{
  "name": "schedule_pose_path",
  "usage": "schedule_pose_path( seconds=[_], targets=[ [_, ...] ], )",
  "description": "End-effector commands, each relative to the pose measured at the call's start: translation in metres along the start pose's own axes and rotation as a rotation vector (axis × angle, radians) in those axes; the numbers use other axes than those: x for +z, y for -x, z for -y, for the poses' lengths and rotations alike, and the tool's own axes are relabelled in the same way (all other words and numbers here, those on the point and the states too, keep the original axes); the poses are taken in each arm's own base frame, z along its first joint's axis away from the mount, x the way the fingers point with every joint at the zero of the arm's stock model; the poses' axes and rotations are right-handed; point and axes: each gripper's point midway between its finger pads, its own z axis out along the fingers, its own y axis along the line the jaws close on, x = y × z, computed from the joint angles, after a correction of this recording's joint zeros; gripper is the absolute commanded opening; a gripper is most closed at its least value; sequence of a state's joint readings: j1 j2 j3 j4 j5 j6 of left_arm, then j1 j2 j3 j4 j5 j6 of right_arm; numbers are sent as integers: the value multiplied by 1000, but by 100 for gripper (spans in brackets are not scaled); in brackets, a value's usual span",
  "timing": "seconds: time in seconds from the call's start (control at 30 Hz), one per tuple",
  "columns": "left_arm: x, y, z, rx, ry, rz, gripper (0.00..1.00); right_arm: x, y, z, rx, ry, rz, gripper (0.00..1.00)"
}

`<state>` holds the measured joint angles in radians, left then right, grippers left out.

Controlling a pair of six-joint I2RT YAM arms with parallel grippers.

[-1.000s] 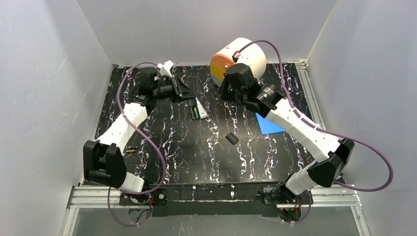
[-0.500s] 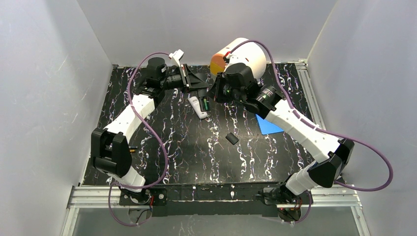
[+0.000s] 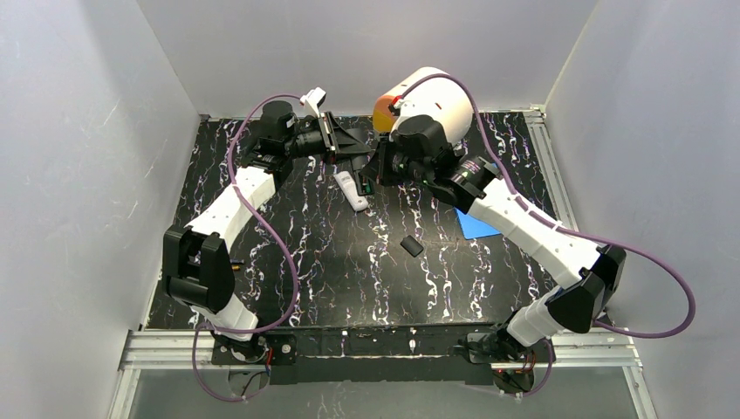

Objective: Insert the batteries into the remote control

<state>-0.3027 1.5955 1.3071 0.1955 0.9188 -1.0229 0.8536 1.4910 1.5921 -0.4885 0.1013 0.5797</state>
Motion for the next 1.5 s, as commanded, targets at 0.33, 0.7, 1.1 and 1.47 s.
schedule_pose_path(
  seconds=[0.33, 0.7, 1.1, 1.47],
  targets=[
    [-3, 5, 31, 35, -80, -4, 0, 6, -5, -3, -37, 14, 0, 26],
    [-4, 6, 33, 28, -79, 10, 0, -13, 18, -12, -20, 30, 74, 40],
    [-9, 17, 46, 78, -92, 95, 0, -60, 44, -21, 343, 171, 304, 93],
    [-28, 33, 97, 84, -240, 262, 0, -63, 55, -29, 695, 351, 362, 99]
  ],
)
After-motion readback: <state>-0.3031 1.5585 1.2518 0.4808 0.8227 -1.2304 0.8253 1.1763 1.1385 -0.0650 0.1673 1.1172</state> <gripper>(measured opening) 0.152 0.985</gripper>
